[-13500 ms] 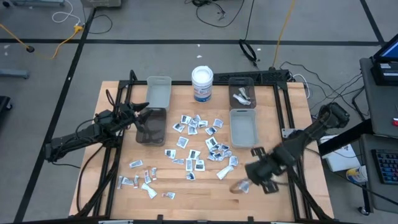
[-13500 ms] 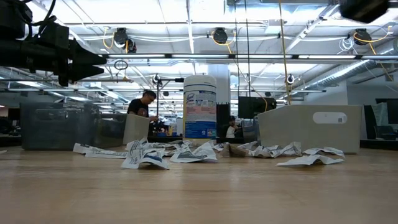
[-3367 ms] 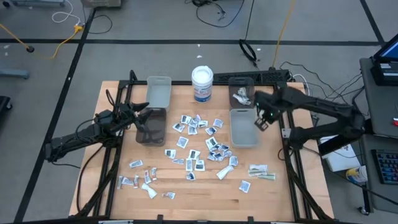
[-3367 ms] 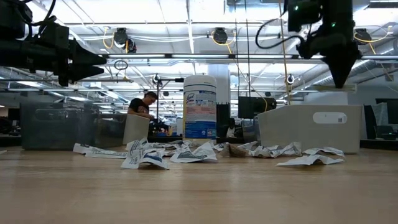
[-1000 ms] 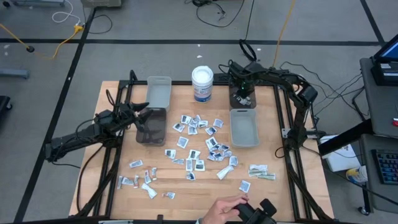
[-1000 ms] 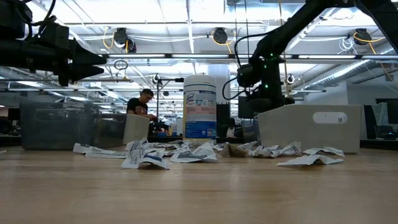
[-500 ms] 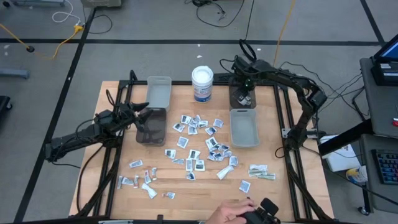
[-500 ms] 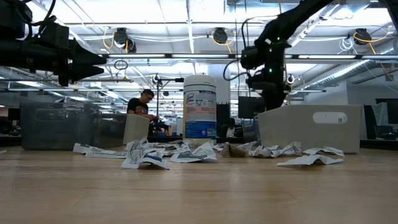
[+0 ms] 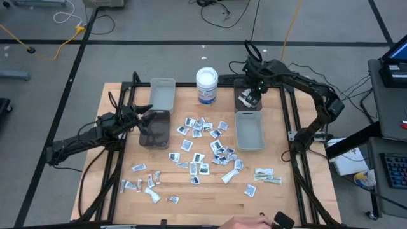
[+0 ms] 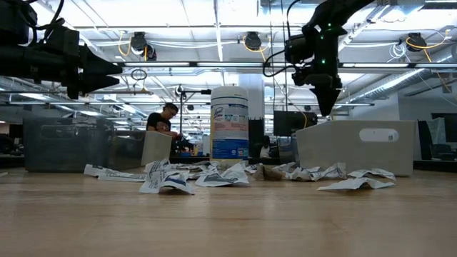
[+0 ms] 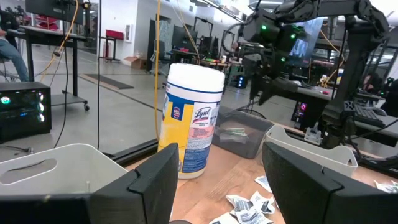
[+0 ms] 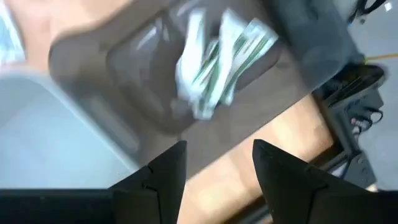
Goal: Pick & Place First Aid Supplies
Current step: Put the green bandage into the right black bin
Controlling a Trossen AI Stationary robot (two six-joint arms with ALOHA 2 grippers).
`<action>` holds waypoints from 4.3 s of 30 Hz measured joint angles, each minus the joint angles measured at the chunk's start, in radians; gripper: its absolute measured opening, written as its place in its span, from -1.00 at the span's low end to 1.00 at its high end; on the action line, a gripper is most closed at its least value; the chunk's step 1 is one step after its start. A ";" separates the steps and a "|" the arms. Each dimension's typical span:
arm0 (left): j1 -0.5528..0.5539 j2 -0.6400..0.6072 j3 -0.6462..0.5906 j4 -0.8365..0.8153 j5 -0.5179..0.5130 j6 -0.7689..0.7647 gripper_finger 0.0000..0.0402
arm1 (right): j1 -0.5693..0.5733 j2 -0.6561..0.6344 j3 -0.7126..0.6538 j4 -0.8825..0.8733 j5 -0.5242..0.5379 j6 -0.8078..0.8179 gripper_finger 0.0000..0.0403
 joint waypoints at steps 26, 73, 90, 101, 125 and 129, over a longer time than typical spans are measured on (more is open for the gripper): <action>0.000 0.000 0.000 0.000 0.000 0.000 0.18 | 0.789 -0.571 -0.414 -0.160 -0.136 0.794 -0.16; 0.000 0.000 0.000 0.000 0.000 0.000 0.18 | 1.574 -0.430 -0.625 0.314 -0.160 1.437 -0.17; 0.000 0.000 0.000 0.000 0.000 0.000 0.18 | 1.612 -0.254 -0.734 0.414 -0.157 1.380 -0.17; 0.000 0.000 0.000 0.000 0.000 0.000 0.18 | 1.611 -0.192 -0.731 0.429 -0.180 1.359 -0.43; 0.000 0.000 0.000 0.000 0.000 0.000 0.18 | 1.562 -0.385 -0.734 0.439 -0.361 1.370 -0.99; 0.000 0.000 0.000 0.000 0.000 0.000 0.18 | 1.533 -0.447 -0.734 0.438 -0.341 1.342 -0.99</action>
